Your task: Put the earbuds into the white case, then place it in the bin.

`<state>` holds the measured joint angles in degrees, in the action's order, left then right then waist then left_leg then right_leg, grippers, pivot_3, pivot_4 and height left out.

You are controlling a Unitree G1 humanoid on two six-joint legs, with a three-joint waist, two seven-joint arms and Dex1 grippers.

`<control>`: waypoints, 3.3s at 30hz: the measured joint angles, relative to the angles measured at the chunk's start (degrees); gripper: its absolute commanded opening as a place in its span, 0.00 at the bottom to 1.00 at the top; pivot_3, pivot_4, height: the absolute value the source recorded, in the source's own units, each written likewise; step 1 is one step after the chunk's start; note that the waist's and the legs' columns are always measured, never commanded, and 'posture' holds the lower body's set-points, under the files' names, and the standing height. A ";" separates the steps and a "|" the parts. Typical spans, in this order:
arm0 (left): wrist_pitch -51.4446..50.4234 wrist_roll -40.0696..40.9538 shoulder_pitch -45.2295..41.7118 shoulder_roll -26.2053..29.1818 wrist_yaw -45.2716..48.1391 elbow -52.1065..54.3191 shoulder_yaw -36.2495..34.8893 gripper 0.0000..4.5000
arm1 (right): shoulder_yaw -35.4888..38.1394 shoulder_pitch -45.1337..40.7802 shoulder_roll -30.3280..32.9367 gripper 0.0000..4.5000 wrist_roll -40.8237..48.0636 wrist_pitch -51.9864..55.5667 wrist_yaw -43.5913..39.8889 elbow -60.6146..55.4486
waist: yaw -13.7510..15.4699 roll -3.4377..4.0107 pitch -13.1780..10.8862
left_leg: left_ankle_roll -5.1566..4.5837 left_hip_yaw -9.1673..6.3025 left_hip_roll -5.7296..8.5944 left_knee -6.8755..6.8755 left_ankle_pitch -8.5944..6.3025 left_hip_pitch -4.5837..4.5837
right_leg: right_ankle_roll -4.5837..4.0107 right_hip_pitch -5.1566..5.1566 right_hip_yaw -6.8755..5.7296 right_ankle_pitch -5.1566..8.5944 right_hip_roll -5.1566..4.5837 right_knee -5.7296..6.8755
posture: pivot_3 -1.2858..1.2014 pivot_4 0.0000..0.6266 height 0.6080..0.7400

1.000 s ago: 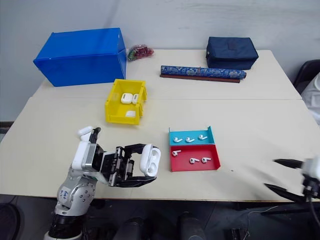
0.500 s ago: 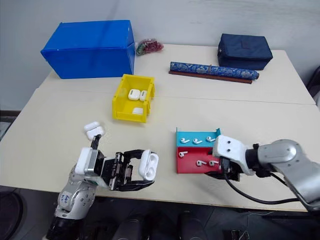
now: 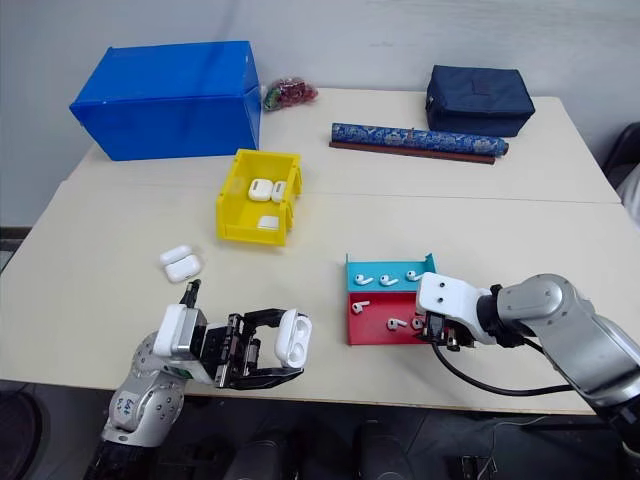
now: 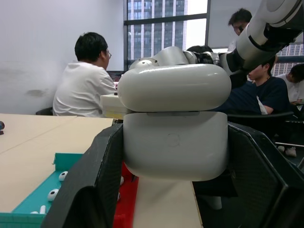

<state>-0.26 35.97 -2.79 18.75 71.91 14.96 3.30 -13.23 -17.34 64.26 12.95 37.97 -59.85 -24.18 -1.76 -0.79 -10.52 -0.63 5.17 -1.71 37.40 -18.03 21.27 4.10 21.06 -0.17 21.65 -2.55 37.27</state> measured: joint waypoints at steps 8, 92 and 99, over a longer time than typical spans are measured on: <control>0.44 -0.11 0.07 0.19 -1.05 0.04 0.00 0.62 | -0.43 -2.58 -0.65 0.45 -2.38 -0.18 -1.23 1.77 | 0.02 0.00 0.00 | 0.02 -0.01 0.00 0.08 0.02 -0.01 | 0.00 0.03 0.01 0.00 0.00 0.15 | 0.52 0.24 1.00; -14.85 14.31 -17.18 -13.69 -11.06 -1.75 0.17 0.62 | 16.87 -0.59 -45.85 0.10 33.90 -22.96 9.15 -9.06 | 0.03 -0.05 -0.01 | 0.02 -0.12 0.01 0.51 0.03 -0.01 | 0.04 -0.04 -0.06 -0.02 0.04 0.55 | 0.52 0.24 1.00; -15.42 14.01 -16.82 -13.63 -10.98 -1.71 0.54 0.62 | 15.68 0.28 -45.83 0.10 32.10 -27.11 6.65 -6.85 | 0.08 -0.05 -0.01 | 0.02 -0.13 0.01 0.51 0.02 0.00 | 0.04 -0.05 -0.06 -0.02 0.04 0.53 | 0.52 0.24 1.00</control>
<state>-15.67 49.98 -19.62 5.12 60.93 13.24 3.84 2.44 -17.06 18.43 45.05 10.86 -53.20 -31.02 -1.68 -0.84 -10.53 -0.60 5.04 -1.70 37.91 -18.00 21.27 4.14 21.01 -0.22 21.63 -2.51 37.80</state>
